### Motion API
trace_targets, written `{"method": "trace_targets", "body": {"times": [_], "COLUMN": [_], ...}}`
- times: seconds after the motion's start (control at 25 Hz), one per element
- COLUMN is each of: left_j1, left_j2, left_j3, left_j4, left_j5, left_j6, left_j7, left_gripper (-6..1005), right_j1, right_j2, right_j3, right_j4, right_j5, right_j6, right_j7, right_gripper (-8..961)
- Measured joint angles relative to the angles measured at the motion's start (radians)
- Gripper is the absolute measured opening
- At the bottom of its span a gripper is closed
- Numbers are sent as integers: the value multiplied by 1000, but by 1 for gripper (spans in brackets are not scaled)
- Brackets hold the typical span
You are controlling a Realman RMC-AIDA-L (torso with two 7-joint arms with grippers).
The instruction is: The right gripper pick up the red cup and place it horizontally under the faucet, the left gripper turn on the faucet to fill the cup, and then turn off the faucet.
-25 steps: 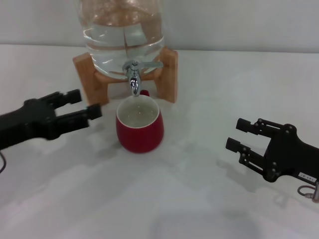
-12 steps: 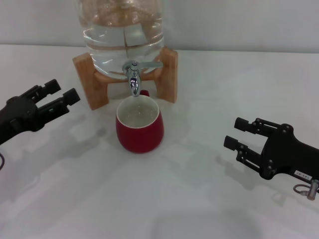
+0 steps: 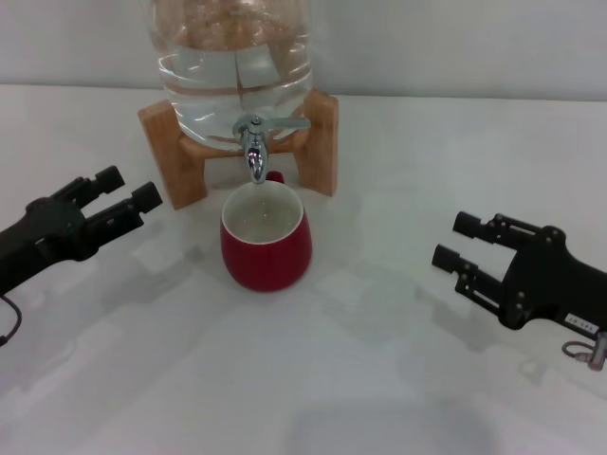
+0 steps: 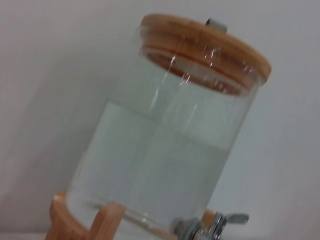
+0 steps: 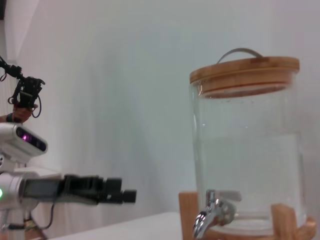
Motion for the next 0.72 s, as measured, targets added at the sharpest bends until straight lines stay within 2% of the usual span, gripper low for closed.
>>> {"method": "trace_targets", "body": {"times": [0.16,0.48,0.72], "left_j1": [1,-12,-15], "left_j2": [2,-1,-1], "left_j3": [0,4,6], "left_j4": [-2,-3,-4], "left_j5": [29,47,48], "left_j6": [20,21,20], "left_j7": [-5,-6,-13], "left_gripper": [887,887,887], "right_j1": [-10,-13,-14], "right_j2": [16,16,24], "right_j3": [46,49,62], "right_j4": [0,14,13], "right_j5": [-2,-49,-44], "right_j6": [24,33,39], "right_j7": [-7,-15,-8], "right_gripper": [495,499,710]}}
